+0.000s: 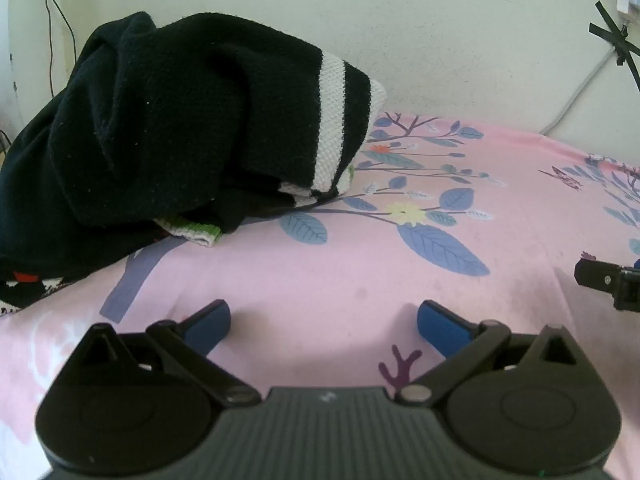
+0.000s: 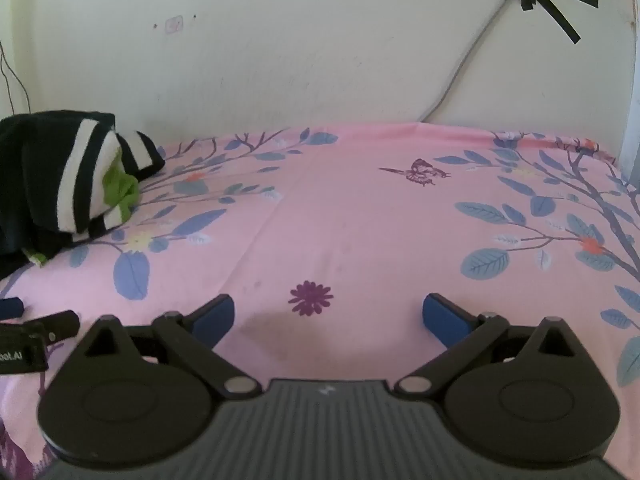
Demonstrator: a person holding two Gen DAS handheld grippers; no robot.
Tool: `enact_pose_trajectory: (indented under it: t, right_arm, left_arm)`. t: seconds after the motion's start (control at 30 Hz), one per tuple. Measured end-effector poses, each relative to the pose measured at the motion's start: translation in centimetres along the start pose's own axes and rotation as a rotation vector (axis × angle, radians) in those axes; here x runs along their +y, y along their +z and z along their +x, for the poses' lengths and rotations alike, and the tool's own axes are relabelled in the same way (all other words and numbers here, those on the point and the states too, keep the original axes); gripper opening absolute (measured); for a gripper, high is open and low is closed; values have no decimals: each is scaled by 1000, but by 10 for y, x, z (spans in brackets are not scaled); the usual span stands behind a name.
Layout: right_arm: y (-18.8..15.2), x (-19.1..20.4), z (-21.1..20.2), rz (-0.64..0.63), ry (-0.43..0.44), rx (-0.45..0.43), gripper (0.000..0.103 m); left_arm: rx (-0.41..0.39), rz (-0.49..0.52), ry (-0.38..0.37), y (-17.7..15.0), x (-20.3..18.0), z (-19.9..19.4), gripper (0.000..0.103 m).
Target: Fold small clothes
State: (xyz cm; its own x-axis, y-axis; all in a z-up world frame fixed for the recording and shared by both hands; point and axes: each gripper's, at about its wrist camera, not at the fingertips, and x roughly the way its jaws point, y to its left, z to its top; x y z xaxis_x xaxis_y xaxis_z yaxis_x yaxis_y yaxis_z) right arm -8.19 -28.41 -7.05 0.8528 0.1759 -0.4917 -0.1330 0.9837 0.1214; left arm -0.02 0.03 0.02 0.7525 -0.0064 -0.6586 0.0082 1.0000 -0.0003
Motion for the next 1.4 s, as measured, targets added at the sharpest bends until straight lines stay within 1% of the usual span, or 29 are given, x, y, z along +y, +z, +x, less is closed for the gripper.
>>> enact_pose_trajectory:
  t: [0.13, 0.17, 0.23, 0.27, 0.3, 0.33, 0.37, 0.4, 0.43, 0.47, 0.5, 0.57, 0.63, 0.73, 0.77, 0.83, 0.9, 0.97, 1.07, 1.13, 1.17, 1.2, 1.23, 1.27, 1.3, 1.37, 1.4]
  right_arm:
    - [0, 0, 0, -7, -4, 1, 97]
    - [1, 0, 0, -6, -3, 2, 97]
    - [2, 2, 1, -6, -4, 2, 97]
    - [3, 3, 1, -6, -3, 2, 97]
    - [3, 3, 1, -5, -2, 1, 97]
    - [0, -2, 0, 9, 9, -5, 97]
    - [0, -2, -1, 12, 12, -6, 97]
    - [1, -2, -1, 14, 14, -7, 97]
    - [1, -2, -1, 15, 14, -8, 97]
    - [1, -1, -1, 15, 14, -8, 97]
    - [1, 0, 0, 11, 11, -7, 97]
    - [2, 4, 1, -1, 2, -2, 97]
    - [1, 2, -1, -7, -5, 1, 97]
    - [0, 3, 0, -19, -10, 5, 97]
    - [0, 3, 0, -20, -10, 5, 97]
    - [0, 2, 0, -18, -9, 4, 97]
    - [0, 2, 0, -18, -9, 5, 97]
    - [0, 3, 0, -25, -13, 7, 97]
    - [-1, 4, 2, -42, -25, 13, 97]
    - [-1, 4, 2, -46, -25, 12, 97]
    - [0, 3, 1, -41, -21, 6, 96]
    - [0, 2, -1, -32, -12, -9, 92]
    - [2, 0, -4, -22, 4, -37, 86]
    - [4, 1, -10, -11, 34, -78, 73]
    - [12, 5, -15, -19, 118, -105, 70]
    - [35, 23, -23, -41, 259, -129, 71]
    - [51, 39, -27, -67, 320, -147, 72]
  left_arm:
    - [5, 12, -2, -2, 1, -3, 103]
    - [8, 27, -13, -3, 3, -4, 103]
    - [14, 64, -62, -6, 12, -10, 103]
    - [20, 90, -84, -10, 12, -19, 103]
    - [31, 100, -90, -13, 18, -25, 103]
    - [37, 96, -80, -15, 26, -31, 103]
    - [25, 83, -51, -18, 35, -40, 103]
    - [-4, 70, -13, -21, 44, -49, 103]
    - [-18, 58, 6, -18, 51, -51, 103]
    - [-56, 42, 43, -18, 59, -61, 103]
    - [-83, 25, 63, -16, 65, -67, 103]
    - [-141, -13, 80, -9, 73, -76, 103]
    - [-180, -34, 80, -5, 70, -74, 103]
    - [-172, -61, 75, 3, 71, -53, 103]
    - [-182, -66, 87, 3, 70, -46, 103]
    - [-198, -75, 106, -1, 81, -48, 103]
    - [-180, -90, 99, -4, 83, -34, 103]
    - [-138, -109, 78, -4, 87, -26, 103]
    - [-131, -146, 71, -7, 95, -25, 103]
    - [-127, -171, 50, -8, 100, -25, 103]
    - [-145, -195, 43, -10, 104, -27, 103]
    - [-162, -209, 41, -9, 106, -31, 103]
    - [-193, -231, 35, -11, 110, -37, 103]
    - [-230, -256, 27, -14, 114, -42, 103]
    - [-258, -278, 24, -16, 118, -47, 103]
    - [-309, -326, 42, -21, 125, -55, 103]
    - [-318, -338, 48, -19, 126, -57, 103]
